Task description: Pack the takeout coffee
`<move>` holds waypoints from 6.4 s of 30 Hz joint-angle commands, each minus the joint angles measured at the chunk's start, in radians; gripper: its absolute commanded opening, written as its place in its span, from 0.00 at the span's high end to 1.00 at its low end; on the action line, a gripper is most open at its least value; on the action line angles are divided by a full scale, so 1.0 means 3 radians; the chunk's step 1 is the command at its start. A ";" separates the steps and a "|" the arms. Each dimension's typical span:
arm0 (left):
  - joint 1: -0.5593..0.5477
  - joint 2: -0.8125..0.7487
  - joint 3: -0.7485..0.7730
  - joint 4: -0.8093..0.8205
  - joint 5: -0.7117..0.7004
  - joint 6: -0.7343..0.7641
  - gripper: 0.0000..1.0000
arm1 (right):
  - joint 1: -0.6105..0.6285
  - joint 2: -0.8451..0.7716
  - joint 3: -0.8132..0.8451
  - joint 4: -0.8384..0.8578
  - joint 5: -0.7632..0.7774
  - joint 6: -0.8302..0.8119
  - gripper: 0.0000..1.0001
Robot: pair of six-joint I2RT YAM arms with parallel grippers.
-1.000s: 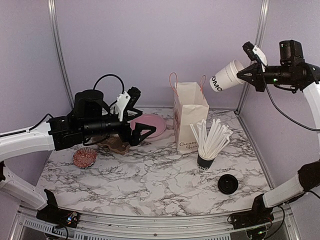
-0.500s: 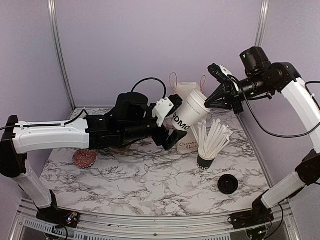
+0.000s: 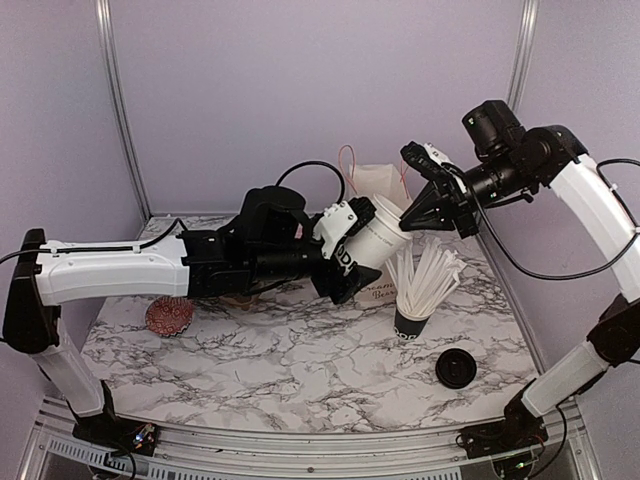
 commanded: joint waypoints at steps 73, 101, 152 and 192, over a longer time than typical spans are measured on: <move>0.0197 -0.1473 -0.1069 -0.0305 0.0462 -0.0129 0.29 | -0.1639 0.0110 -0.1445 0.1250 0.2939 0.0725 1.00; 0.0203 -0.1456 -0.1144 -0.0086 0.0527 -0.0206 0.27 | -0.1632 -0.0071 -0.0812 0.0718 0.1369 0.0703 0.68; -0.0003 -0.2636 -0.2585 -0.0870 -0.1247 -0.2798 0.20 | 0.1724 0.1413 -0.1739 0.2044 0.1592 -0.0930 0.01; 0.0034 -0.2613 -0.2432 -0.0257 0.0382 -0.1697 0.26 | 0.1091 0.1550 -0.0835 0.1774 -0.0214 0.0532 0.49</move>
